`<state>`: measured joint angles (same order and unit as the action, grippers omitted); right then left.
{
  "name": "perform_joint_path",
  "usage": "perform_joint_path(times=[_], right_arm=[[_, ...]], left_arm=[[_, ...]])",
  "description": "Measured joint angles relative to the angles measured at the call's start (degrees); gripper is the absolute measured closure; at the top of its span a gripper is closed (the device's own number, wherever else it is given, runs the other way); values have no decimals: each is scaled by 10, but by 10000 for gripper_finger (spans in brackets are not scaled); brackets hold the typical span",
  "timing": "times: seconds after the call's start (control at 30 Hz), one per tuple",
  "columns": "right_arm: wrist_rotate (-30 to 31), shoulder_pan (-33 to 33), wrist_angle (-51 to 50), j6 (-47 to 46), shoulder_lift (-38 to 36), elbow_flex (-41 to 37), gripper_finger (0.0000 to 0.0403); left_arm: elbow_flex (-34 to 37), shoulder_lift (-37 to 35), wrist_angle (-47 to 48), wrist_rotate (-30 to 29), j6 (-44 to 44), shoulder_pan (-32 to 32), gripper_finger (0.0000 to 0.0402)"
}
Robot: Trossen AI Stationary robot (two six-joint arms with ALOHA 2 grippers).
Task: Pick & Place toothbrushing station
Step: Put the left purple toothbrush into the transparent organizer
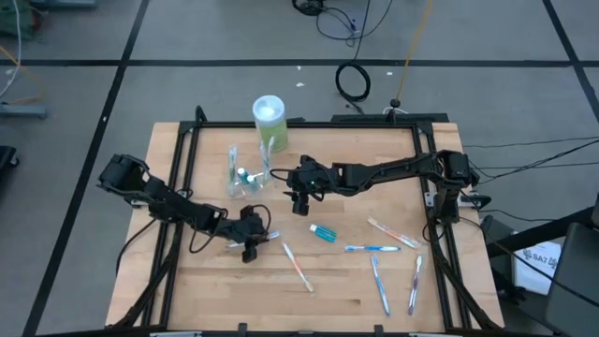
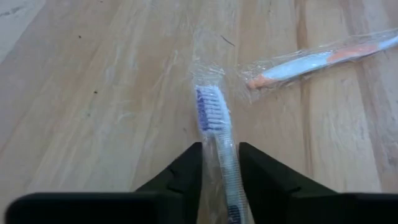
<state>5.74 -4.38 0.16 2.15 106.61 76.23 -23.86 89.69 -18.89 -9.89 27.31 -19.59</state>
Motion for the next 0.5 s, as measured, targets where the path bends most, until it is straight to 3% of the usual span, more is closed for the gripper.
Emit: perform_joint_path(times=[0.3,0.5], right_arm=[[0,0,0,0,0,0,220],[0,0,0,0,0,0,220]], left_arm=[[0,1,2,-2,13,1,379],[1,1,-10,2,50,1,395]])
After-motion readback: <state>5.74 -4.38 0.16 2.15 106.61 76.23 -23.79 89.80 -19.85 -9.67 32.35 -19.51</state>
